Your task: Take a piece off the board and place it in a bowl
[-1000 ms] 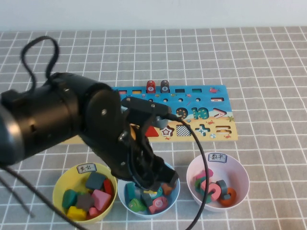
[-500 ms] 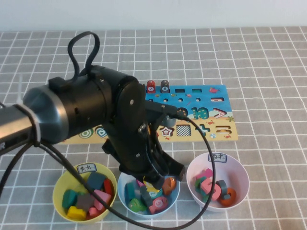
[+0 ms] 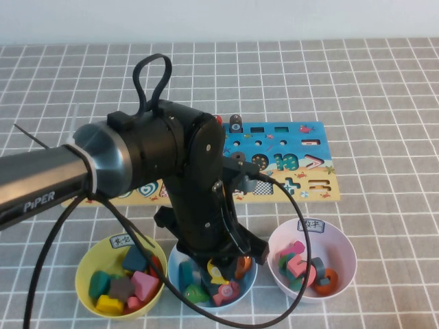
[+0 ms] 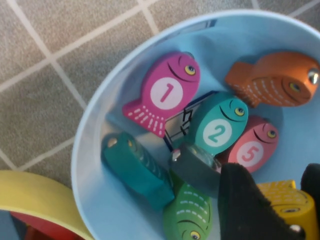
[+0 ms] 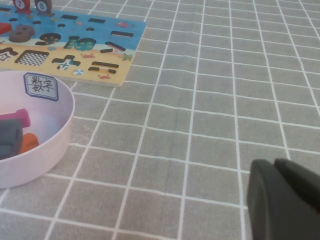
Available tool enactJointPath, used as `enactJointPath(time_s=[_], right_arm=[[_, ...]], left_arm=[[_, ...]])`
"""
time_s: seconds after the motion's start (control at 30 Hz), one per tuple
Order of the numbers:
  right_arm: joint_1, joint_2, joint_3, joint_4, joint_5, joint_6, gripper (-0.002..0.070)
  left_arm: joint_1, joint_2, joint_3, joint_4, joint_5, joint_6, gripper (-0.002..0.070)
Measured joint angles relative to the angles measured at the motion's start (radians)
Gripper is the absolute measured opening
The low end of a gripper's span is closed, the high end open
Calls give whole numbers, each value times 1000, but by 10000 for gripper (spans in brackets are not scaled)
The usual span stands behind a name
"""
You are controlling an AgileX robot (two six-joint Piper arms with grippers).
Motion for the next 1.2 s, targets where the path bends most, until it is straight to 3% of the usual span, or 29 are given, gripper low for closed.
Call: enactJointPath(time_s=[0.27, 0.6, 0.83, 0.93, 1.1, 1.2], right_arm=[[0, -1, 0, 0, 0, 0, -17], [0, -4, 0, 0, 0, 0, -17], [0, -4, 0, 0, 0, 0, -17], [0, -4, 0, 0, 0, 0, -17], [0, -4, 0, 0, 0, 0, -17], [0, -4, 0, 0, 0, 0, -17]], left_arm=[[0, 2, -2, 0, 0, 8, 215], [0, 2, -2, 0, -11, 20, 373], [0, 2, -28, 13, -17, 24, 388], [0, 2, -45, 66, -15, 41, 335], [0, -4, -51, 190, -15, 41, 87], [-2, -36, -51, 212, -18, 41, 24]])
